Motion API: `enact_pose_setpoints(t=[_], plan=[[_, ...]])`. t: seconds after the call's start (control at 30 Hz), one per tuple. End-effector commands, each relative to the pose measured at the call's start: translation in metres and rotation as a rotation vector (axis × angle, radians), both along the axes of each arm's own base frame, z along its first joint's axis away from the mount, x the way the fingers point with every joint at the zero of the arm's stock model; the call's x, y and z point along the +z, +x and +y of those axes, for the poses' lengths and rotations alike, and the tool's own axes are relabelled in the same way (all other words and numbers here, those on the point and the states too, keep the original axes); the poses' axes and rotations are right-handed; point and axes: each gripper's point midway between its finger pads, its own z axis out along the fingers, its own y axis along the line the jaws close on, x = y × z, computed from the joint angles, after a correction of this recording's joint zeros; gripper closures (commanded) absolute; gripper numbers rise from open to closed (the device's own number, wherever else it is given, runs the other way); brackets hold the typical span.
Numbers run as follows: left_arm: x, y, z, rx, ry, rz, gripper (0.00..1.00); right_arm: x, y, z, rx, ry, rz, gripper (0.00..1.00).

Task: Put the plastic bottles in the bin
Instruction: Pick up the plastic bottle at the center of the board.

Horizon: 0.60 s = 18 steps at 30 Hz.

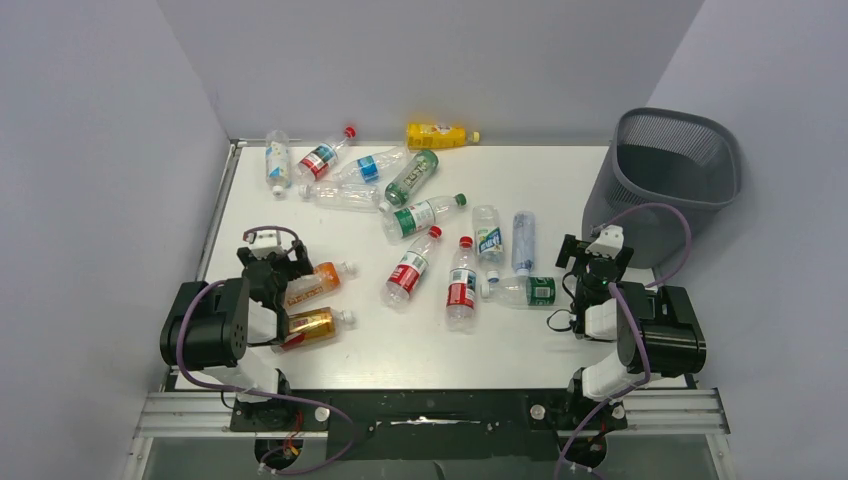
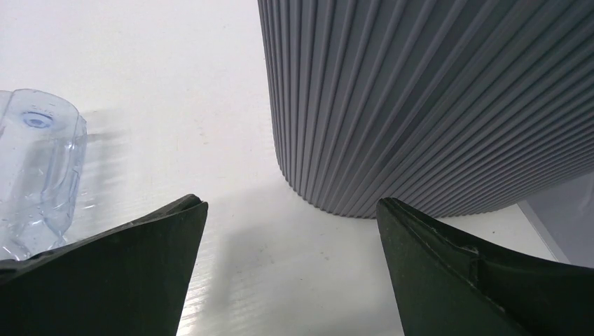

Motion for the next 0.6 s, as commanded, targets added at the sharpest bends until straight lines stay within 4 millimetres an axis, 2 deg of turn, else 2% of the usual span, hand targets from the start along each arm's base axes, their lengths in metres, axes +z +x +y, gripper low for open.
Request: enact_pose_setpoints(t=[0.0, 0.57], plan=[[0.0194, 0.0119, 0.0011, 0.004, 0.017, -0.065, 0.10, 0.0246, 0.0123, -0.0017, 0.001, -0.001, -0.088, 0.02], [0.0230, 0.0133, -0.0006, -0.008, 0.020, -0.060, 0.10, 0.0258, 0.0104, -0.0014, -0.003, -0.015, -0.092, 0.02]])
